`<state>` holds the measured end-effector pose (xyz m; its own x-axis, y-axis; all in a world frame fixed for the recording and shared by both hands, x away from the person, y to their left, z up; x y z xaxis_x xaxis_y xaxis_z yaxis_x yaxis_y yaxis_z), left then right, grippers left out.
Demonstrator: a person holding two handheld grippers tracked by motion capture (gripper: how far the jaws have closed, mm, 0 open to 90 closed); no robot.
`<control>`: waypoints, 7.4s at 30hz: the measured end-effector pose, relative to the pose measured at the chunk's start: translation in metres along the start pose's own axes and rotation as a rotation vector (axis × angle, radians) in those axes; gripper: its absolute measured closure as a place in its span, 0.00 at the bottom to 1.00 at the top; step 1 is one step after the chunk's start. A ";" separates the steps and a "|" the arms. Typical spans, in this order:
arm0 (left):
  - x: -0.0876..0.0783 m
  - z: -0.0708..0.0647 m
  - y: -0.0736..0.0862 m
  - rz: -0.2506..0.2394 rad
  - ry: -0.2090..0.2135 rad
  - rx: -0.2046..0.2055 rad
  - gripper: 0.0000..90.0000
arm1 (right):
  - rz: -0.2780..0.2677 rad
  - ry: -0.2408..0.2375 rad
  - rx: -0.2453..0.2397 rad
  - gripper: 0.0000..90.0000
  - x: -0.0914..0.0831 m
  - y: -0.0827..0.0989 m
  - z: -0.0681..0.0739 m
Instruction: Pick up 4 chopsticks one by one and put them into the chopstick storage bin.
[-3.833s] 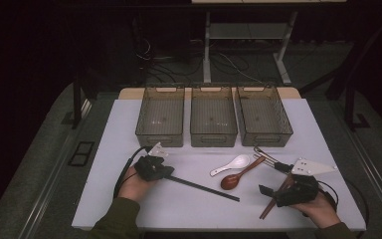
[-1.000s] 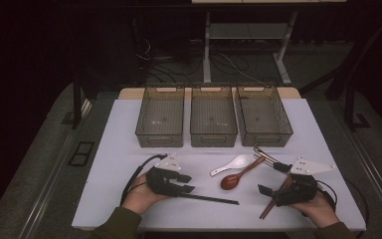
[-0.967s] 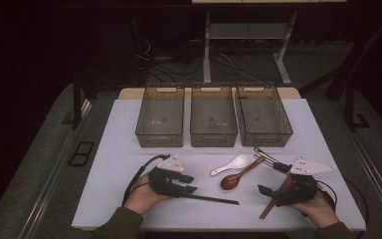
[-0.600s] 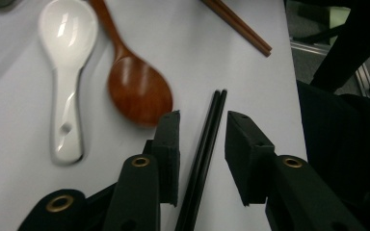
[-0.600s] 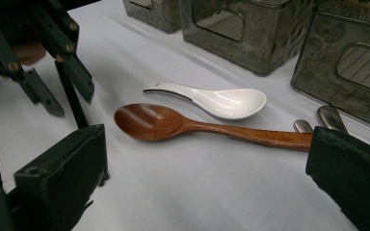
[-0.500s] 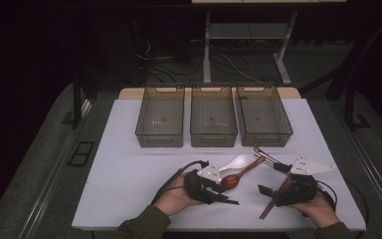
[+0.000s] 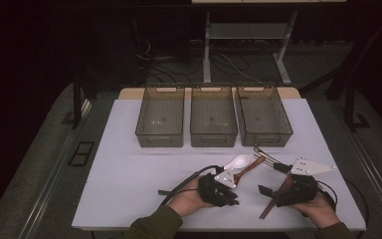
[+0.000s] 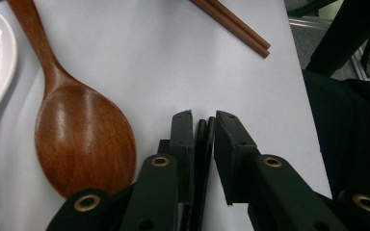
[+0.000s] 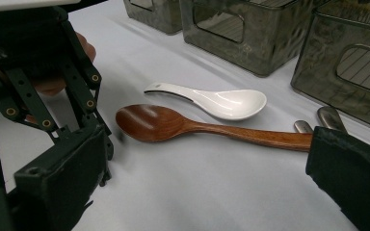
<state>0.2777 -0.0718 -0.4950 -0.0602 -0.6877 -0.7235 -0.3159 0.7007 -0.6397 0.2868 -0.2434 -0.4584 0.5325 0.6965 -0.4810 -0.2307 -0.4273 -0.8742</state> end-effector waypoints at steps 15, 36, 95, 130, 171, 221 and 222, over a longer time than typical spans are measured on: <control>0.002 0.000 0.001 -0.005 0.002 -0.007 0.89 | -0.006 0.004 -0.005 0.01 -0.002 0.000 -0.001; -0.014 0.008 0.013 0.021 -0.026 -0.025 0.90 | -0.006 0.007 -0.009 0.01 -0.003 -0.001 -0.001; -0.059 0.079 0.033 -0.031 -0.282 -0.206 0.90 | -0.004 0.007 -0.009 0.01 -0.003 -0.001 0.000; -0.141 0.068 0.065 -0.271 -0.292 -0.320 0.27 | 0.032 0.021 0.017 0.01 -0.003 0.004 -0.005; -0.169 0.066 0.127 -0.293 -0.333 -0.374 0.69 | 0.043 0.001 -0.009 0.01 0.005 0.007 0.001; -0.136 0.065 0.132 -0.152 -0.281 -0.308 0.89 | 0.036 0.005 -0.008 0.01 0.005 0.006 0.000; -0.136 0.065 0.132 -0.147 -0.286 -0.302 0.90 | 0.036 0.006 -0.008 0.01 0.005 0.006 0.000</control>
<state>0.3056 0.1266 -0.4974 0.2574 -0.6655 -0.7006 -0.5669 0.4832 -0.6672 0.2881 -0.2431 -0.4661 0.5292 0.6766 -0.5120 -0.2438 -0.4568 -0.8555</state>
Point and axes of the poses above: each handheld gripper's, and its own axes: x roughly forward along the jaws, y roughly out of its underside, z roughly to its left, the point moved 7 cm from there along x, roughly forward along the jaws, and after that the axes turned 14 degrees about -x, right-handed, at the moved point
